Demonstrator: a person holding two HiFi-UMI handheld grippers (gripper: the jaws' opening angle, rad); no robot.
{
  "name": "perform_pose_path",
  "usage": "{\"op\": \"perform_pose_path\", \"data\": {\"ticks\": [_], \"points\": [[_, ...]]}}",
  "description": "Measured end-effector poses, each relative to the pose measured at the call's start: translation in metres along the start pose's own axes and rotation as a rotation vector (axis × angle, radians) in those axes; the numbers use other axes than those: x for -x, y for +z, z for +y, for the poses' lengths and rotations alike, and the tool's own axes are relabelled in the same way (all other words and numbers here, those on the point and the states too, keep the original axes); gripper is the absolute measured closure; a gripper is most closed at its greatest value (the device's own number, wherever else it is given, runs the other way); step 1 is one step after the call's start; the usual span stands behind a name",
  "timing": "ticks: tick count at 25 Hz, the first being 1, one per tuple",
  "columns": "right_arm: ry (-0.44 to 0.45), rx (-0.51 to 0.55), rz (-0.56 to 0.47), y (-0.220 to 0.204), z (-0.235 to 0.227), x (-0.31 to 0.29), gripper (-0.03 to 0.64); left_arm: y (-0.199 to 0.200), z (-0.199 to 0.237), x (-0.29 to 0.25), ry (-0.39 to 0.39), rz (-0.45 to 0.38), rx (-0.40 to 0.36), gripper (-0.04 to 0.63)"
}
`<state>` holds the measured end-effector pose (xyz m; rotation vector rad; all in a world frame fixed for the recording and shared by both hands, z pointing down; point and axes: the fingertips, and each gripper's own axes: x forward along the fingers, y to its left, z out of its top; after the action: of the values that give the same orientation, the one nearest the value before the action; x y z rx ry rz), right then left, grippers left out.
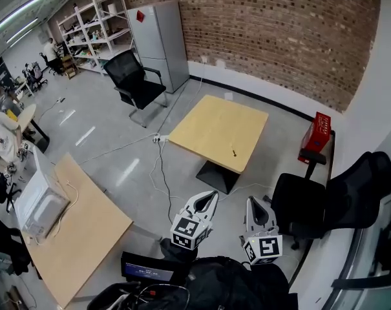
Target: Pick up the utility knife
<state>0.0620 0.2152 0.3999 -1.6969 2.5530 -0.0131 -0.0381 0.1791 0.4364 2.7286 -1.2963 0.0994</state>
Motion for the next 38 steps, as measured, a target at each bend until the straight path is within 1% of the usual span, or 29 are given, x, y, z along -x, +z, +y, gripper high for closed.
{"op": "perform_pose_path", "data": {"ticks": [7,11,16,20,25,30,35,38], "points": [[0.034,-0.014,0.045,-0.015,-0.008,0.011,0.612,-0.012,-0.011,-0.004,0.034,0.025,0.017,0.595],[0.069,-0.028,0.065,-0.023,-0.011,0.017,0.612,-0.022,-0.020,-0.005,0.051,0.053,0.023,0.595],[0.079,-0.060,0.089,-0.033,-0.013,0.014,0.612,-0.035,-0.020,-0.006,0.055,0.081,0.009,0.595],[0.087,-0.059,0.095,-0.034,-0.013,0.000,0.612,-0.030,-0.016,-0.017,0.036,0.081,0.019,0.595],[0.072,-0.038,0.089,-0.030,-0.022,-0.023,0.612,-0.022,0.001,-0.041,0.013,0.061,0.018,0.595],[0.056,-0.011,0.072,-0.020,-0.032,-0.055,0.612,-0.007,0.018,-0.068,-0.028,0.039,0.016,0.595],[0.066,0.000,0.086,-0.025,-0.027,-0.085,0.612,-0.004,0.045,-0.083,-0.040,0.038,0.020,0.595],[0.054,0.001,0.085,-0.025,-0.027,-0.099,0.612,-0.003,0.056,-0.089,-0.050,0.037,0.021,0.595]]}}
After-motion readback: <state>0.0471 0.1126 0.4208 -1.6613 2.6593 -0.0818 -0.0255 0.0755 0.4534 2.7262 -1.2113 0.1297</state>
